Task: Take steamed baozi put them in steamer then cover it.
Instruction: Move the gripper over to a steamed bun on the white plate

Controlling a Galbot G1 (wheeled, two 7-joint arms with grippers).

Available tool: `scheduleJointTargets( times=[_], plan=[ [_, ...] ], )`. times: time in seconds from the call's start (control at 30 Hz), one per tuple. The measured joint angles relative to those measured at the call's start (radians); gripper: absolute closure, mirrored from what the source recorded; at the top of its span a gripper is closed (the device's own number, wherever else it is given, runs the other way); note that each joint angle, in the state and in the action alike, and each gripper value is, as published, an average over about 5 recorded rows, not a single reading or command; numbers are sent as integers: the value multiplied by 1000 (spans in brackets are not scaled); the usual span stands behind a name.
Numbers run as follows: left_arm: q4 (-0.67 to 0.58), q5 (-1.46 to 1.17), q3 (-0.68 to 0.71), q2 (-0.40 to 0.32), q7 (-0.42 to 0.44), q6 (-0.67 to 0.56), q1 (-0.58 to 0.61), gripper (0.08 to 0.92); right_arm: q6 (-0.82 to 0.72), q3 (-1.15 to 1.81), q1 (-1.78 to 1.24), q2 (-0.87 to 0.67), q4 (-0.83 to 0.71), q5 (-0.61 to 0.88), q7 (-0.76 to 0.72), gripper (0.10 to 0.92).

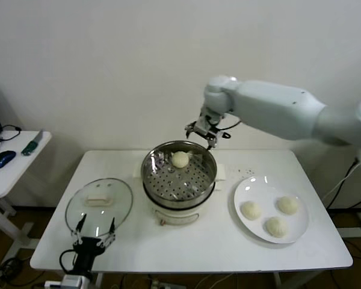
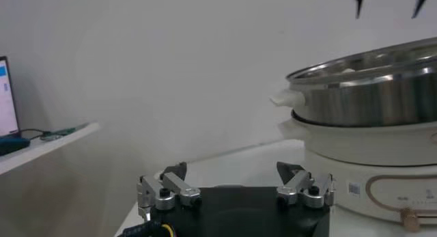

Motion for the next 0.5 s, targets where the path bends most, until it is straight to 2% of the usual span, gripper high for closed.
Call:
scheduleJointTargets(
  times=[0.23,0.5],
  plan=[
    [0,11,11,0,1,2,-7,177,-246,-46,7,-186,88,205,16,203],
    [-4,12,6,0,0,1,0,177,-364,-59,-69,-317,121,246,0,203]
  ],
)
